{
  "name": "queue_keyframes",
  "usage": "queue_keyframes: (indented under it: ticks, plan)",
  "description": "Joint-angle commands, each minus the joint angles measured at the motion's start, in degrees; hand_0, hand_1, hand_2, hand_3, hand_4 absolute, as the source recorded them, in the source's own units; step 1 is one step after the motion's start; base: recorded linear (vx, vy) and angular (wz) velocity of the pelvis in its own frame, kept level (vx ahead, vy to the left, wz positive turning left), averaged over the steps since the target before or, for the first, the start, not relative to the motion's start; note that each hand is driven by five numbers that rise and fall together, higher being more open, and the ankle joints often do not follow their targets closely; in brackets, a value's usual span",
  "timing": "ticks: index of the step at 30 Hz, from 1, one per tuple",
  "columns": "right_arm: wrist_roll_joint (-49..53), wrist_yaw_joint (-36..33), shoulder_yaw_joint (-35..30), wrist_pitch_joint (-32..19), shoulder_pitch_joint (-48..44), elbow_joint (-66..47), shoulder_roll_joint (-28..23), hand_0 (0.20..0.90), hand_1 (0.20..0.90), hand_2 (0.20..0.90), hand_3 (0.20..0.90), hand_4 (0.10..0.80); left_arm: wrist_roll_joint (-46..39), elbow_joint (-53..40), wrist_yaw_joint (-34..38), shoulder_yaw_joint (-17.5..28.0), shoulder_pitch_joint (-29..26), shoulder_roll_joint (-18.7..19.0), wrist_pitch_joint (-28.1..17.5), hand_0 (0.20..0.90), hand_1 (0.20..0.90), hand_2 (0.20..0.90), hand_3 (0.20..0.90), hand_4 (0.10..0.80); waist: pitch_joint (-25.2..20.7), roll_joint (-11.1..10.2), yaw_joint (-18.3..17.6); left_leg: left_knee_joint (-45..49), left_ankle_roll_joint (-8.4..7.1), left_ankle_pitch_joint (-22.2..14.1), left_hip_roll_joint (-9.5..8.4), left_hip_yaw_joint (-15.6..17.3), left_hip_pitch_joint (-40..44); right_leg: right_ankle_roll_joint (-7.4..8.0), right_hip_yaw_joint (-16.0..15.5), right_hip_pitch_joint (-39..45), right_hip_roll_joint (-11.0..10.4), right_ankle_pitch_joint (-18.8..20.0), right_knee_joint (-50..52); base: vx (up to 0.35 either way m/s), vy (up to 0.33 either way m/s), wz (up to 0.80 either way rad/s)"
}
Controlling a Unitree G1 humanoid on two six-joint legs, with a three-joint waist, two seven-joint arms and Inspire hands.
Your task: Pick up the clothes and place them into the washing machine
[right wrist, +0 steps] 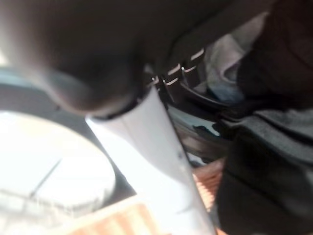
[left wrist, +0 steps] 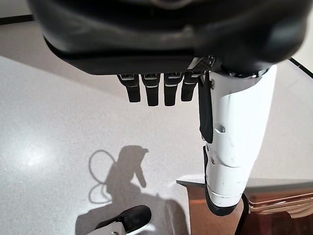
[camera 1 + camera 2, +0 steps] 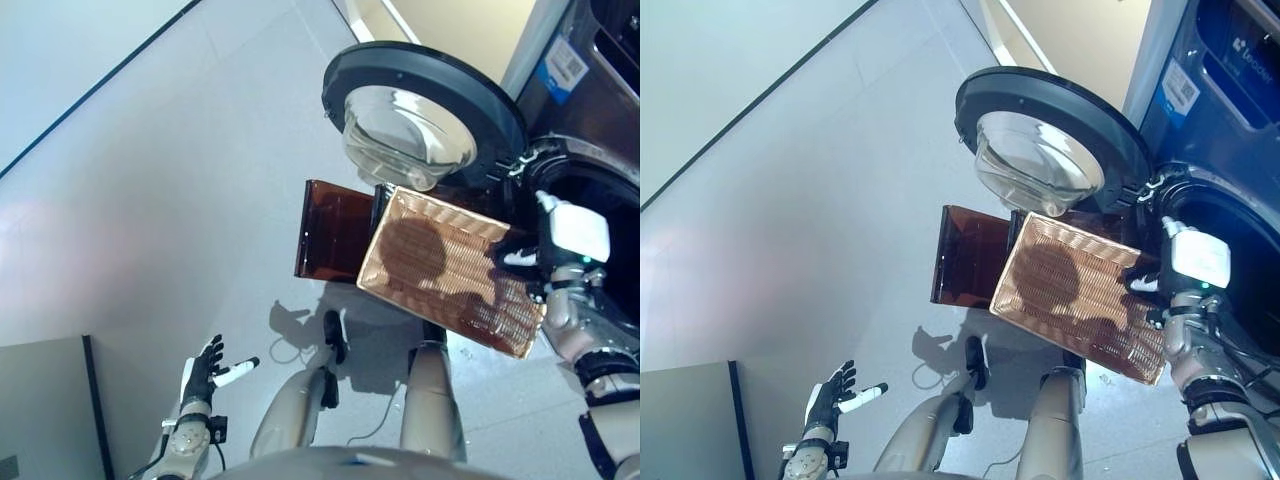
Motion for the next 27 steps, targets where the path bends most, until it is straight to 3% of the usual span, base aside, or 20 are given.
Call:
queue_keyframes:
  ticks: [1, 10, 19, 27]
  plan:
    - [-9.68, -4.43, 3.89, 2.02, 0.69, -4.55, -4.78, 0.9, 0.9, 0.9, 0.9, 0.8, -0.03, 3.85, 2.69, 2.86, 0.13, 4.41, -3.16, 0.9, 0.9, 0.9, 0.9, 0.8, -3.12, -2.32, 0.41, 2.07, -0.3, -1.15, -1.11, -0.37, -3.3, -3.53, -0.92, 3.42, 1.9, 7.51, -12.65, 0.0, 0.0, 0.0]
    - [-20.35, -4.48, 14.25, 5.64, -3.35, 0.09, -5.93, 0.9, 0.9, 0.9, 0.9, 0.8, -1.64, 5.19, 3.27, 1.56, -1.56, 4.11, -3.61, 0.9, 0.9, 0.9, 0.9, 0.8, -2.57, -2.74, 0.49, 2.27, -0.44, -1.02, -0.98, 0.05, -4.2, -3.59, -0.44, 2.61, 2.18, 8.3, -13.28, -0.004, 0.0, -0.01]
    - [-24.74, -3.29, 28.24, 7.75, -14.39, 9.13, -6.57, 0.9, 0.9, 0.9, 0.9, 0.8, -3.71, 4.5, 3.04, -0.97, -2.55, 4.09, -3.53, 0.9, 0.9, 0.9, 0.9, 0.8, 0.25, -1.96, 1.32, 1.18, -1.18, 0.7, -0.78, -0.48, -4.85, -3.85, -1.04, 1.98, 2.26, 8.69, -13.52, -0.029, -0.014, 0.07]
    - [-25.45, -1.68, 33.34, 9.52, -19.8, 15.32, -4.63, 0.9, 0.9, 0.9, 0.9, 0.8, -4.19, 4.09, 3.48, -1.89, -3.56, 3.82, -2.79, 0.9, 0.9, 0.9, 0.9, 0.8, 1.26, -1.82, 2.23, -0.43, -1.67, 2.03, -0.76, -1.14, -5.18, -4.15, -1.62, 1.25, 2.4, 8.67, -12.94, -0.005, -0.014, 0.09]
